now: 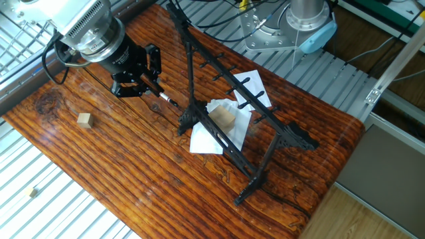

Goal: Place the brush on the pen rack

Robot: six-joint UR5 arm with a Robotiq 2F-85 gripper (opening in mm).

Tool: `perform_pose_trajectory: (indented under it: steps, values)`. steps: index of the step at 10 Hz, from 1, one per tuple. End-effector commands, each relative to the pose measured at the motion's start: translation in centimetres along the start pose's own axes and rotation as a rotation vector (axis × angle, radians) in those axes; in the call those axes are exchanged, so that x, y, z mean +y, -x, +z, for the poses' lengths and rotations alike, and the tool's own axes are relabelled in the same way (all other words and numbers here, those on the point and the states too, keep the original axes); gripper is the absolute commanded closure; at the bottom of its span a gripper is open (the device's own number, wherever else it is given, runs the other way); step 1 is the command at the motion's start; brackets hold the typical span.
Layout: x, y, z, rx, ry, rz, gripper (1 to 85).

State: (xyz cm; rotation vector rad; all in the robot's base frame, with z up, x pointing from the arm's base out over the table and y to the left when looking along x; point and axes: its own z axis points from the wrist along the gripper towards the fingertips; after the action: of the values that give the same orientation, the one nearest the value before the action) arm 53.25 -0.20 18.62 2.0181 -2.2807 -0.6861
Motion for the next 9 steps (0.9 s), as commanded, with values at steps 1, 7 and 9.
perform_pose_trajectory:
  steps: [1,7,9]
  values:
    - [-0.1,-0.1,-0.1,0.003,-0.007,0.008,84.7]
    - [-0.2,0.5,-0.1,-0.020,-0.011,-0.015,84.7]
    - [0.2,2.9,-0.3,-0.110,0.006,0.008,84.7]
